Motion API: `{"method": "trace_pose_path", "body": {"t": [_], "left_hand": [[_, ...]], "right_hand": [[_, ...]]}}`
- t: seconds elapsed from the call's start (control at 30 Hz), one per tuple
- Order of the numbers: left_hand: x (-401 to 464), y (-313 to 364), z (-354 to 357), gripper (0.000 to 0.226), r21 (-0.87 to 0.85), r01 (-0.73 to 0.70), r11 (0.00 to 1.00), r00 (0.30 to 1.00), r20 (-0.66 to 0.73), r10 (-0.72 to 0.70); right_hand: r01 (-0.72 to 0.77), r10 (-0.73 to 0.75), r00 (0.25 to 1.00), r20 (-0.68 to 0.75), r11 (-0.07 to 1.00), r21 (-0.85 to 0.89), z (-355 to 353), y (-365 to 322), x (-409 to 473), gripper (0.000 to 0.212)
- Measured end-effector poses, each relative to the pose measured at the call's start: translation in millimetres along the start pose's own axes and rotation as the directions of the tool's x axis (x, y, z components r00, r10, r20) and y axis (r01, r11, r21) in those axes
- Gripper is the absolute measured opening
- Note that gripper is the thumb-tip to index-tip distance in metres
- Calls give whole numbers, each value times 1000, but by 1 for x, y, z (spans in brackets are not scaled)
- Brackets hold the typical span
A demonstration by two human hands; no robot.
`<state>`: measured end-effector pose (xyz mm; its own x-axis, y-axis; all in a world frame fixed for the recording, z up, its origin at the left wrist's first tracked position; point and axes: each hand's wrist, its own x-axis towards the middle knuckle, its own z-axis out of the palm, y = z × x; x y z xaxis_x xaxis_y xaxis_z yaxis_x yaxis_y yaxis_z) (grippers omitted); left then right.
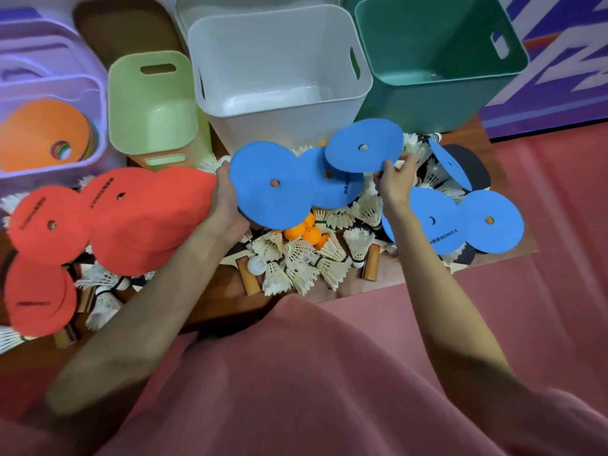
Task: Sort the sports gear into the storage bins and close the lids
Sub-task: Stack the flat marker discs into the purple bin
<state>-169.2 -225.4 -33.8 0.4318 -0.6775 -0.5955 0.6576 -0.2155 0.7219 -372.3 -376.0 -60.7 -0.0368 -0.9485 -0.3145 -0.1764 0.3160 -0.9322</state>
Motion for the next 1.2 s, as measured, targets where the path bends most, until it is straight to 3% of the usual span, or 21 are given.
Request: {"method": "trace_pose_path", "body": {"t": [0.13,0.27,0.37,0.5,0.73,0.87,0.93,1.03,1.2], "left_hand": [[-6,2,-13,46,12,-28,1000,998,-56,28],[-7,6,-29,43,-19,-35,999,989,-143,31],[-11,10,-42,47,-40,-38,998,985,-171,31],[-17,13,-61,39,-174,-65,983,993,-105,47],[-29,38,-105,50,-261,-126,957,990,-91,106],[-26,67,-135,50,-294,-159,942,983,-138,123],[-22,85,-154,46,-296,-189,936,976,-162,146],[-11,113,-192,45,-314,-214,925,965,-216,150],[16,172,-256,35,-152,-288,945,917,-326,227]], "right_hand": [[33,-34,999,4,987,160,6,3,-54,21],[-69,3,966,258,966,248,17,12,-88,14],[-21,-65,872,484,985,169,32,9,-101,13],[114,-112,771,627,993,37,66,-1,-112,13],[438,-254,722,644,888,-140,138,-1,-121,26],[470,-248,743,621,854,-221,185,-1,-128,27],[477,-227,724,651,847,-235,211,-7,-135,22],[499,-219,677,702,838,-219,257,-20,-147,35],[547,-256,653,713,810,-211,348,-34,-152,36]]}}
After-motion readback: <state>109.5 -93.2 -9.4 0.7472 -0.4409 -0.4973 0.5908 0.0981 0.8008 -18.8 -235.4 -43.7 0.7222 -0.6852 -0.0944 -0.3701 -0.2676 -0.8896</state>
